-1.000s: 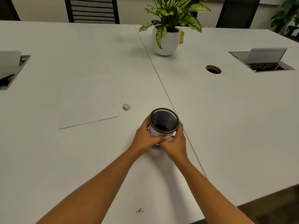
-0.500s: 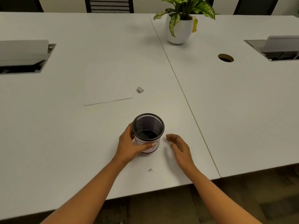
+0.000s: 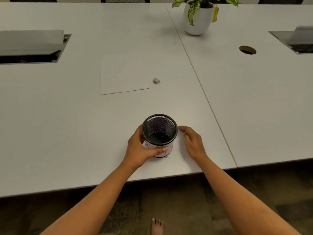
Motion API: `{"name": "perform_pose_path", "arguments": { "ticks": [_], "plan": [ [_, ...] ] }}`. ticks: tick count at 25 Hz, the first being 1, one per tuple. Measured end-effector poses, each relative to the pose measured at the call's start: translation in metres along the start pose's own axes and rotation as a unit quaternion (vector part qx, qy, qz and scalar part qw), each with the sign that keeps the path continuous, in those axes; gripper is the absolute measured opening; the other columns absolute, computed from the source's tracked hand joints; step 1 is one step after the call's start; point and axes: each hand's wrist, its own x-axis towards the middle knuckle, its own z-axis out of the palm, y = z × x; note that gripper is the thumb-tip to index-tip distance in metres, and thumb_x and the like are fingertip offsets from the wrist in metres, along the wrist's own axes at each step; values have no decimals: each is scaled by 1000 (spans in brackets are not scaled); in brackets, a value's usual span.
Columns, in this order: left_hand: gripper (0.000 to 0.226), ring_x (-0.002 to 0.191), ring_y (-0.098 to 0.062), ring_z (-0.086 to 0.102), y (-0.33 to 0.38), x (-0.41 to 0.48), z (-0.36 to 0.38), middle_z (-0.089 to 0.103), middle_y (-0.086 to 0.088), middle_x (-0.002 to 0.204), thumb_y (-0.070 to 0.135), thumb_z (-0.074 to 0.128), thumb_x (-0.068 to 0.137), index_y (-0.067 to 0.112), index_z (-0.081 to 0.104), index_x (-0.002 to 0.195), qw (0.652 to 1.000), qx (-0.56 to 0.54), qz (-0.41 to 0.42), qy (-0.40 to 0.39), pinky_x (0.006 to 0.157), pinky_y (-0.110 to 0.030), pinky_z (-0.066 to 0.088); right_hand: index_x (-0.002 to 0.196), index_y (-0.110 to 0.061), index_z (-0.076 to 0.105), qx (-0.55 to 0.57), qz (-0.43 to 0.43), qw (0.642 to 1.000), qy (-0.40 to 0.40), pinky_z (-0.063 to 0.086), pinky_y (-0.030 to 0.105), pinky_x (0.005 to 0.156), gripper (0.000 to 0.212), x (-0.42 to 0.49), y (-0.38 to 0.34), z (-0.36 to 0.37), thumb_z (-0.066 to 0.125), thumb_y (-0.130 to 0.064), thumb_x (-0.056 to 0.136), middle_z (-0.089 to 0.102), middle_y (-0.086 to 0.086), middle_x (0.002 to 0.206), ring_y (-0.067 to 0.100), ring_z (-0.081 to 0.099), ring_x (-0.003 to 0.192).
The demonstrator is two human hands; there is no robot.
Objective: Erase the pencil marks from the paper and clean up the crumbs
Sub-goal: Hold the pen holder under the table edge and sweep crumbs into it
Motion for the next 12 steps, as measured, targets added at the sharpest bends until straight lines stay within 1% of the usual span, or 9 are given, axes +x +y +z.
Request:
{"name": "perform_pose_path", "arguments": {
  "ticks": [3,5,6,9,12],
  "plan": [
    [80,108,1,55,3,-31,0,59,18,113,34,90,40,39,50,109,1000,18,2,-24,88,-12,44,112,-3,58,-11,2,1000,0,29,-8,84,35,3,0,-1,37,9,87,61,12,117,13,51,105],
    [81,108,3,55,0,-58,2,60,20,114,38,88,40,39,50,112,998,24,3,-50,90,-12,44,112,-3,58,-10,-1,1000,5,29,-8,83,35,2,0,1,36,9,87,61,13,117,16,52,105],
    [83,109,3,54,-4,-70,4,60,20,115,37,88,41,38,50,114,997,26,5,-66,91,-12,43,112,-3,58,-9,-2,1000,7,29,-8,82,35,2,1,1,36,8,87,61,14,117,17,53,105],
    [87,113,7,51,-20,-104,12,58,23,117,24,92,45,36,48,119,992,43,8,-121,92,-7,38,114,-4,57,-1,0,1000,8,29,-9,80,35,1,1,2,34,6,88,60,12,117,13,50,104],
    [86,118,4,49,-45,-133,21,54,27,122,27,89,49,35,46,123,983,36,-8,-180,96,-11,38,115,-6,57,11,5,1000,4,30,-9,79,35,-3,1,1,33,2,91,59,9,119,11,49,105]
  ]
}}
